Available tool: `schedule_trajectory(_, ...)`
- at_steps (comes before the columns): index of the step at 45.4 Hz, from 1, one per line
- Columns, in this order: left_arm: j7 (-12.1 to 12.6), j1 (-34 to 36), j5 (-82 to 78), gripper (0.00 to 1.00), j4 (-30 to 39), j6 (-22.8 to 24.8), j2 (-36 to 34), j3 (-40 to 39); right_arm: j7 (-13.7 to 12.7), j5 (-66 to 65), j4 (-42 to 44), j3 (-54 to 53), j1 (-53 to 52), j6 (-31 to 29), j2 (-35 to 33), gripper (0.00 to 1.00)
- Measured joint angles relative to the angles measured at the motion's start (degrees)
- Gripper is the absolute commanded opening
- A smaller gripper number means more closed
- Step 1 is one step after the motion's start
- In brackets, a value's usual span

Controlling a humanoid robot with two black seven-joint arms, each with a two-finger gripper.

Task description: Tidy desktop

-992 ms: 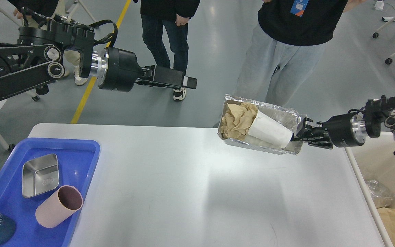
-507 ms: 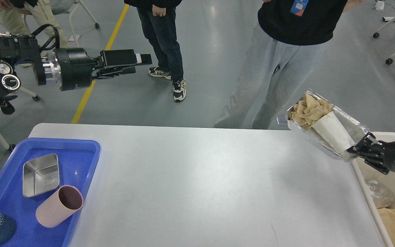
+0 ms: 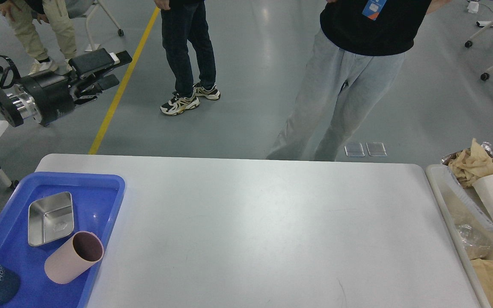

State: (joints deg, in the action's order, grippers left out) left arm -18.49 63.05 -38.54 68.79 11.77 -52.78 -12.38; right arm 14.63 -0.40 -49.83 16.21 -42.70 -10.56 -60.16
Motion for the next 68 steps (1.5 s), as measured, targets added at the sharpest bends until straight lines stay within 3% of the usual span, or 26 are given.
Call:
schedule_trajectory(4,0.1,-1.1,2.3,0.92,-0.6,-0.8,-0.3,0.0,0.1,2.0,1.1,0.0,1.8,0.3,-0.1,0.03)
schedule_trajectory(8,0.1,-1.9,3.2,0.92,-0.9,-1.5,-0.4,0.0,0.1,2.8,1.6,0.0,3.1,0.8,-0.1,0.29)
schedule_trajectory(12,0.1,-2.4,3.5,0.92,-1.0,-2.1,-0.4,0.0,0.1,3.5,1.8,0.0,3.5,1.8,-0.1,0.73)
schedule_trajectory(20,0.1,-2.6,3.6,0.92,-1.3,-2.6,-0.4,0.0,0.1,5.8,2.7,-0.1,3.7,3.2,-0.1,0.96)
schedule_trajectory(39,-0.1,-2.7,8.8,0.92,-1.9,-3.7,-0.4,0.0,0.0,8.4,2.7,-0.5,3.8,3.4,0.2,1.0)
schedule_trajectory(48,-0.8,-6.0,17.1,0.92,-2.1,-4.6,-0.3,-1.7,0.1,8.4,3.6,-4.7,3.5,3.4,1.4,0.99)
schedule_trajectory(57,-0.9,-10.7,22.5,0.95,-4.6,-4.7,1.5,-8.2,0.2,8.6,3.2,-17.6,3.5,5.0,3.1,0.99)
schedule_trajectory(68,-0.5,-14.8,22.8,0.96,-12.1,-7.7,12.9,-19.6,0.2,8.3,4.6,-42.9,3.6,19.5,16.6,1.0)
